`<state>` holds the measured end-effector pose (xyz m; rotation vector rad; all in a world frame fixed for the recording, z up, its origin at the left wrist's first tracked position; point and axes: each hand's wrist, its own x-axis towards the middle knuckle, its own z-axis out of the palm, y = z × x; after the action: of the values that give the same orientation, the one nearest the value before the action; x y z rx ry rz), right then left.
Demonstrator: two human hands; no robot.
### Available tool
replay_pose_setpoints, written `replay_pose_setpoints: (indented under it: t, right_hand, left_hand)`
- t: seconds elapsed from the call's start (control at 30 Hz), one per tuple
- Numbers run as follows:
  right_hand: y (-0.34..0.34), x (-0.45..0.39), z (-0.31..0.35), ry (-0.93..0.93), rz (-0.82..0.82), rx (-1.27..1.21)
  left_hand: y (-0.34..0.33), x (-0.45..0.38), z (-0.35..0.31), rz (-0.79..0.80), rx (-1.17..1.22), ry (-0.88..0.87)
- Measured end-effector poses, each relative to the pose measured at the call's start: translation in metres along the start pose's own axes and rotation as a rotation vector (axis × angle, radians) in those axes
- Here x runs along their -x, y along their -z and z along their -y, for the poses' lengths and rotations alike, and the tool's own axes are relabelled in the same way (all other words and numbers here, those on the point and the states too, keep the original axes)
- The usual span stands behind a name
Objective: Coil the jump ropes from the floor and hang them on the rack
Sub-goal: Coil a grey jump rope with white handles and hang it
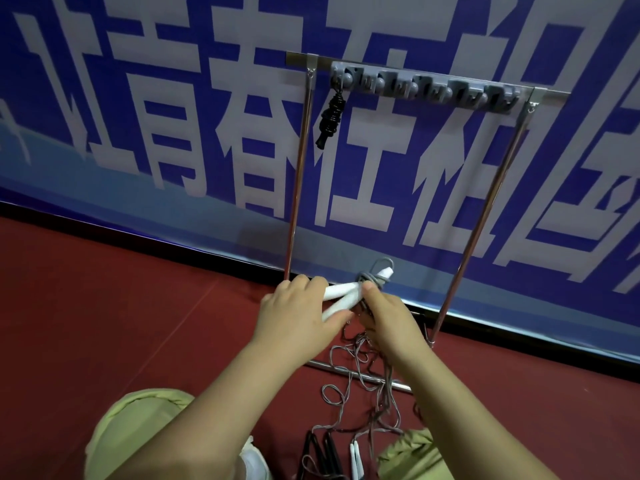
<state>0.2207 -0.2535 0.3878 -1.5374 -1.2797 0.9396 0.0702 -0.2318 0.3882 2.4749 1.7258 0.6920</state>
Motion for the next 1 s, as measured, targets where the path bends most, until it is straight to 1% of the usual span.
replay_pose_setpoints:
  t: [0.07,0.1,0.17,0.27,0.33,0.37,0.43,0.5,0.57,0.63,0.7,0.77,0.87,0.93,1.0]
  right_hand:
    - [0.003,0.002,0.003,0.03,0.006,-0.059]
    - [0.004,0.003,0.004,0.045,0.015,-0.064]
    - [0.006,0.005,0.006,0.087,0.038,-0.076]
    - [0.007,0.009,0.01,0.118,0.071,-0.15]
    - [0.005,0.011,0.012,0.119,0.081,-0.192]
    - [0.003,0.012,0.013,0.116,0.083,-0.197]
    - [0.0,0.011,0.013,0.104,0.086,-0.203]
    - [-0.002,0.009,0.014,0.066,0.091,-0.193]
    - [-0.002,0.008,0.016,0.033,0.103,-0.105]
    - [-0.002,0.006,0.018,0.027,0.088,0.005]
    - [0.0,0.003,0.019,0.054,0.022,0.115]
    - [0.002,0.0,0.021,0.097,-0.052,0.244]
    - [0.006,-0.004,0.022,0.123,-0.109,0.292]
    - [0.012,-0.004,0.022,0.131,-0.072,0.28]
    - [0.016,0.001,0.025,0.091,0.028,0.236]
  left_hand:
    - [0.008,0.0,-0.002,0.082,0.103,-0.015]
    - [0.013,-0.001,-0.003,0.135,0.19,0.001]
    - [0.02,-0.004,-0.002,0.288,0.458,0.077]
    - [0.029,-0.003,0.004,0.661,1.03,0.278]
    - [0.03,0.003,0.009,0.89,1.241,0.344]
    - [0.028,0.006,0.01,0.957,1.318,0.36]
    - [0.023,0.01,0.008,1.008,1.446,0.397]
    - [0.019,0.012,0.005,0.973,1.479,0.412]
    - [0.017,0.013,0.003,0.842,1.397,0.394]
    - [0.016,0.013,0.002,0.696,1.262,0.377]
    - [0.017,0.01,0.0,0.599,1.156,0.362]
    - [0.018,0.006,0.0,0.543,1.059,0.349]
    - [0.019,-0.004,0.005,0.462,0.889,0.301]
    - [0.02,-0.01,0.012,0.403,0.743,0.252]
    - [0.022,-0.013,0.02,0.33,0.587,0.241]
